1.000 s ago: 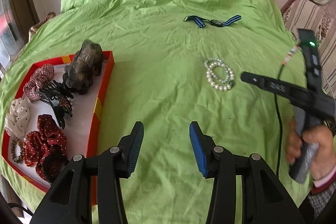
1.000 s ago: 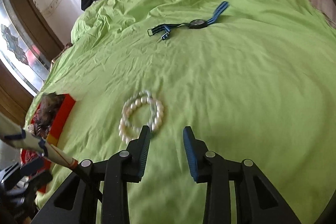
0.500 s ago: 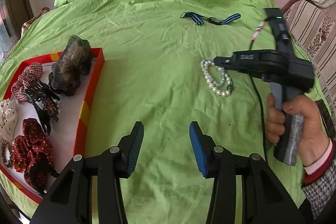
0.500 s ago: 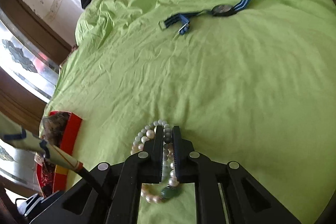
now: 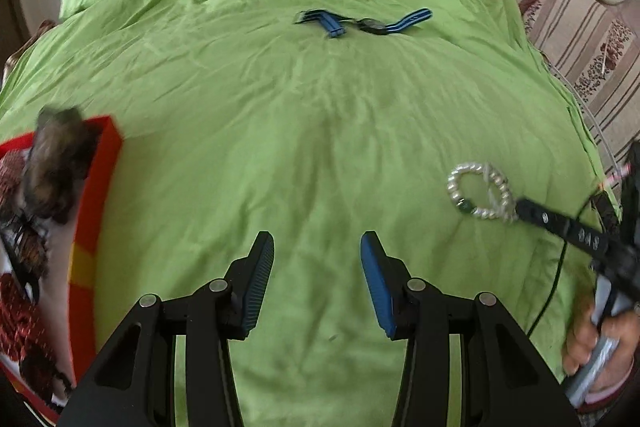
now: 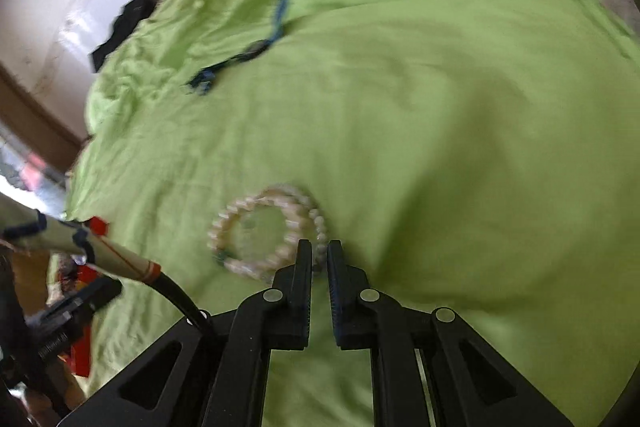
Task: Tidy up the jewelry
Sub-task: 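Grasp the white pearl bracelet with the left gripper while the right grasps the pale green bead bracelet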
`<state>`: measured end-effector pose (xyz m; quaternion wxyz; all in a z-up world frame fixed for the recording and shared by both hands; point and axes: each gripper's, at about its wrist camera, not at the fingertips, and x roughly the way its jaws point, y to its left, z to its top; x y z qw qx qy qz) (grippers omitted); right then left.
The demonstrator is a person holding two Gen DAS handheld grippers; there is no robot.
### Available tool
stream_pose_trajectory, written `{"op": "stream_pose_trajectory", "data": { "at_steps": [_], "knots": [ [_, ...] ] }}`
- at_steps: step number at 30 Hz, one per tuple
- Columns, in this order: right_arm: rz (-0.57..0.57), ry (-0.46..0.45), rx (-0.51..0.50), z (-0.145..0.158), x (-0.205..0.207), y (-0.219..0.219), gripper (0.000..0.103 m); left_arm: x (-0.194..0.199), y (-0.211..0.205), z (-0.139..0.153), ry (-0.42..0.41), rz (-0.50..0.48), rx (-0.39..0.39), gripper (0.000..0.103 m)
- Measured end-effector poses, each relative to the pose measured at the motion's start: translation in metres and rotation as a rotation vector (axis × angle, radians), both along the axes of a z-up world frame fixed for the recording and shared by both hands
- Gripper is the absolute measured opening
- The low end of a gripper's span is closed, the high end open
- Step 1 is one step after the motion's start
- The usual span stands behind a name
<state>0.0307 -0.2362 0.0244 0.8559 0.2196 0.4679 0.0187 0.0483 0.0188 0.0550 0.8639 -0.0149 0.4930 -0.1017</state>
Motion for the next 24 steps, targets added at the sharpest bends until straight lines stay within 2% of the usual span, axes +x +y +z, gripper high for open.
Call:
{"op": "stream_pose_trajectory", "data": {
  "at_steps": [2,7,9,12,14,18,21,22,23,24],
  "knots": [
    [-0.027,0.005,-0.045,0.001,-0.009,-0.007,0.005,0.006,-0.012,0.002,0.001,-0.025,-0.019,0.044],
    [-0.051,-0.035,-0.152,0.005,-0.011,-0.012,0.005,0.026,-0.057,-0.001,0.001,-0.111,-0.05,0.044],
    [-0.042,-0.071,-0.097,0.006,-0.01,-0.017,0.006,0.035,-0.073,-0.009,0.021,-0.143,-0.047,0.044],
    [-0.001,-0.132,0.025,0.007,-0.011,-0.023,0.013,0.05,-0.091,-0.022,0.06,-0.169,-0.052,0.043],
    [0.02,-0.147,0.062,0.006,-0.006,-0.023,0.024,0.056,-0.097,-0.029,0.082,-0.172,-0.074,0.041],
    [0.052,-0.176,0.063,0.007,0.002,-0.018,0.025,0.062,-0.107,-0.036,0.075,-0.172,-0.06,0.041],
    [-0.049,-0.275,-0.016,0.027,-0.008,-0.026,0.025,0.063,-0.113,-0.038,0.053,-0.183,-0.03,0.041],
    [-0.091,-0.297,-0.06,0.034,-0.012,-0.028,0.027,0.062,-0.113,-0.038,0.047,-0.187,-0.02,0.039],
    [-0.144,-0.316,-0.121,0.041,-0.019,-0.032,0.031,0.059,-0.114,-0.038,0.037,-0.189,-0.007,0.025],
    [-0.154,-0.329,-0.127,0.043,-0.02,-0.034,0.031,0.057,-0.114,-0.038,0.029,-0.194,0.008,0.016]
  ]
}}
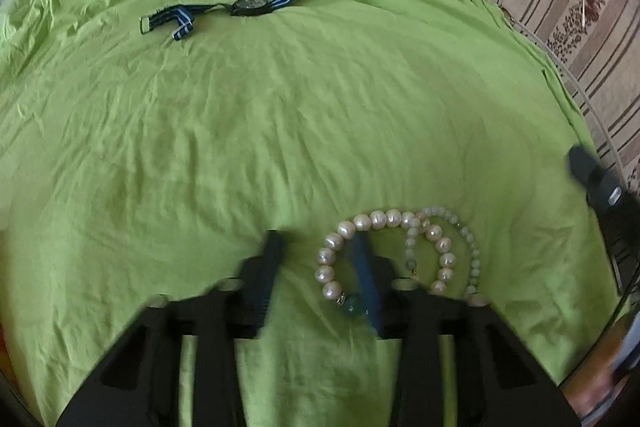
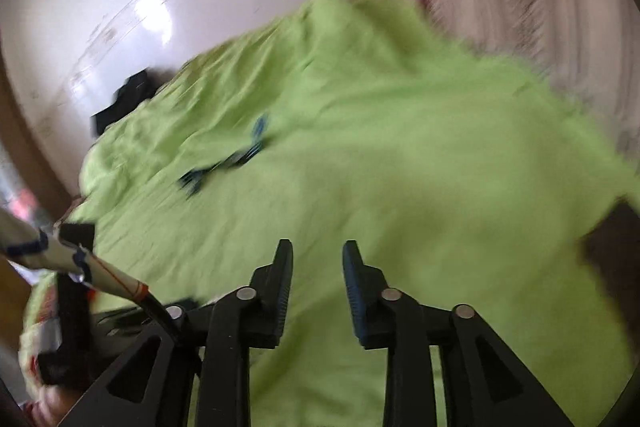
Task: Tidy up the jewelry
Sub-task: 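Grasp the white pearl bracelet with the left gripper while the right grasps the pale green bead bracelet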
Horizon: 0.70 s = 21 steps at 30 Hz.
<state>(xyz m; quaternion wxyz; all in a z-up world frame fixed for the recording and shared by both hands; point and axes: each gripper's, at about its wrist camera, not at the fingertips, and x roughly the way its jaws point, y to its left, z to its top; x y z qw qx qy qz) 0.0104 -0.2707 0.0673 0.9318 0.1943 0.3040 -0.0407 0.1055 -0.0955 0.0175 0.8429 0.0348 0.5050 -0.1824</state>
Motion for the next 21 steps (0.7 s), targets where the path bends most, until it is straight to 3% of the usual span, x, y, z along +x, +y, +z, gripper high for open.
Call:
{"op": "stream_pose_trajectory", "data": {
  "at_steps": [1,3,7,10,18,21],
  "knots": [
    [0.02,-0.011,0.025,0.0,-0.001,-0.001,0.031,-0.002,0.001,0.001,0.0,-0.004,0.007,0.009],
    [0.143,0.035,0.093,-0.01,0.009,0.006,0.031,-0.006,0.007,0.005,0.008,-0.005,-0.015,0.009],
    [0.269,0.129,0.073,-0.029,0.024,0.035,0.031,-0.016,0.03,0.011,0.01,0.023,-0.03,0.009],
    [0.261,0.169,-0.002,-0.035,0.03,0.046,0.031,-0.018,0.046,0.007,0.011,0.054,-0.019,0.009],
    [0.32,0.161,0.082,-0.038,0.034,0.05,0.031,-0.014,0.052,-0.001,0.02,0.066,-0.063,0.01],
    [0.347,0.19,0.049,-0.043,0.038,0.061,0.031,-0.013,0.052,-0.003,0.012,0.067,-0.079,0.01]
  ]
}}
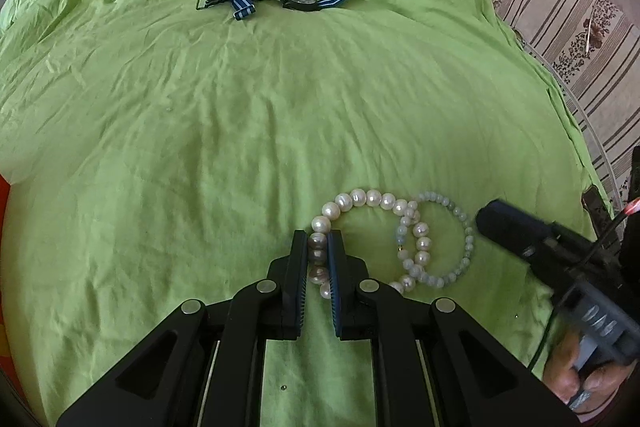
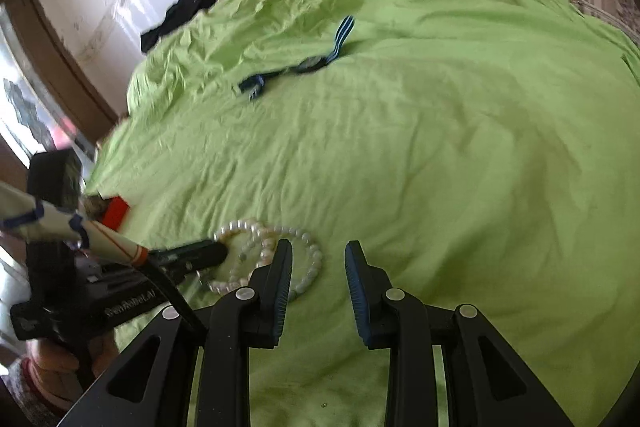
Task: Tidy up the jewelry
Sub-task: 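Grasp the white pearl bracelet with the left gripper while the right grasps the pale green bead bracelet, then carry both bracelets over the tray beside the scrunchies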
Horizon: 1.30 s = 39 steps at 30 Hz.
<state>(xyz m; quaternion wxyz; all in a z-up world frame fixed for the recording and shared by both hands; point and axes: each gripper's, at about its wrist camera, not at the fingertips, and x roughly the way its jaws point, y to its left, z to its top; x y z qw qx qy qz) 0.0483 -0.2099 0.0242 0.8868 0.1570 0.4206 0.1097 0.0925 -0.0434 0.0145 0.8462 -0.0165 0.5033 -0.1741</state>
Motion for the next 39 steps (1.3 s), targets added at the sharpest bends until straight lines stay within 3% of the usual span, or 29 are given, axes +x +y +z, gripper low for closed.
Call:
{"op": "stream_pose_trajectory", "data": {
  "at_steps": [6,7,13,18,23,28,35,39],
  "knots": [
    [0.105,0.028,-0.162,-0.009,0.007,0.04,0.027,0.001,-0.004,-0.003,-0.022,0.004,0.0,0.01],
    [0.111,0.024,-0.182,-0.009,0.007,0.043,0.009,0.0,-0.004,-0.002,-0.021,0.005,0.003,0.009],
    [0.011,-0.053,-0.116,0.01,-0.003,0.024,0.006,-0.013,0.007,0.025,-0.063,0.03,-0.012,0.009],
    [-0.054,-0.127,-0.045,0.036,-0.021,0.017,0.006,-0.048,0.035,0.076,-0.165,0.024,-0.028,0.009],
    [-0.042,-0.169,-0.078,0.061,-0.036,0.037,0.006,-0.083,0.083,0.123,-0.242,0.056,-0.033,0.009],
    [0.011,-0.179,-0.047,0.082,-0.05,0.072,0.006,-0.111,0.157,0.153,-0.263,0.156,-0.062,0.009],
    [0.141,-0.202,-0.063,0.118,-0.059,0.142,0.006,-0.147,0.256,0.167,-0.306,0.323,-0.035,0.009],
    [0.225,-0.203,-0.082,0.129,-0.061,0.189,0.006,-0.155,0.309,0.16,-0.282,0.423,-0.073,0.009]
  ]
}}
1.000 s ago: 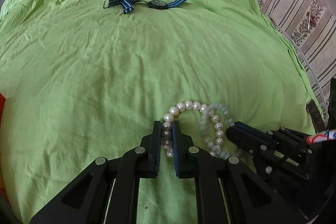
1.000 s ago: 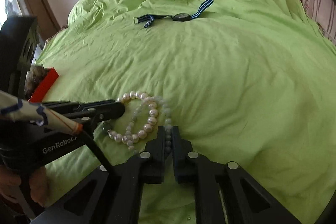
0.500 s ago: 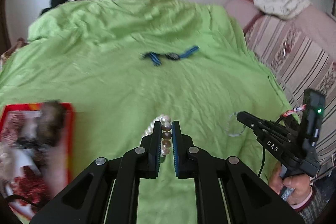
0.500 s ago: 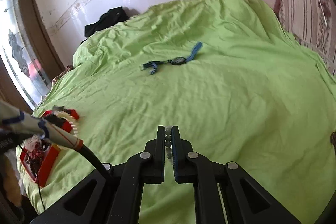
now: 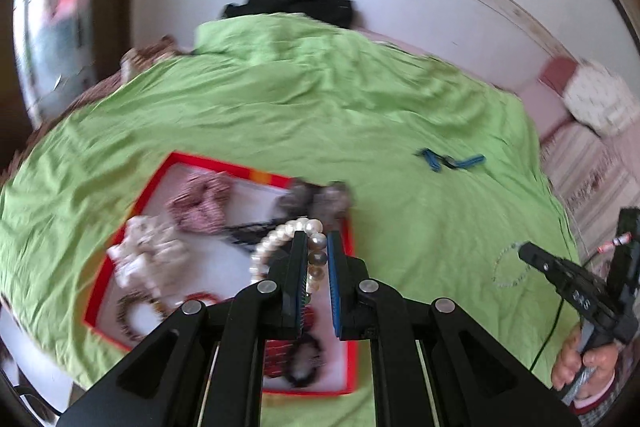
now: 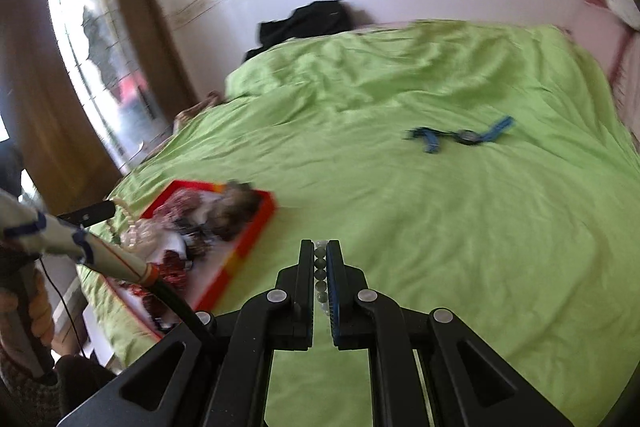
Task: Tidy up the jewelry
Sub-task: 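Carry both bracelets over the tray beside the scrunchies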
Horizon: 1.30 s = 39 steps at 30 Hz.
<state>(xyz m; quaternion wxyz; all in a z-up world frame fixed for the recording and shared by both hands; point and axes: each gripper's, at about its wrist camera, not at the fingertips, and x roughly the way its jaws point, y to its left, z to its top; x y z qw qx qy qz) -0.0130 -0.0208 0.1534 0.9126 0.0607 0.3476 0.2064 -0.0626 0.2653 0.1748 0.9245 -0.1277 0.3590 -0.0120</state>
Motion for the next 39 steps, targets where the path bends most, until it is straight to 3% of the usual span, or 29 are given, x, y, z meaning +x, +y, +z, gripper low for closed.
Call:
{"op": "stream_pose_trajectory", "data": {
  "at_steps": [6,15,17,27,39],
  "knots": [
    [0.124,0.015,-0.047,0.002,-0.004,0.07,0.006,0.0,0.048,-0.022,0.022,0.053,-0.108,0.009],
    [0.263,0.048,-0.121,-0.014,-0.008,0.157,0.007,0.024,0.072,-0.051,0.073,0.067,-0.145,0.009],
    [0.277,0.05,-0.133,-0.017,-0.007,0.168,0.006,0.026,0.073,-0.053,0.069,0.069,-0.129,0.009],
    [0.274,0.056,-0.165,-0.021,-0.004,0.191,0.007,0.023,0.057,-0.044,0.002,0.125,0.108,0.009],
    [0.267,0.035,-0.186,-0.01,-0.007,0.197,0.007,0.016,0.044,-0.028,-0.07,0.138,0.187,0.009]
  ]
}}
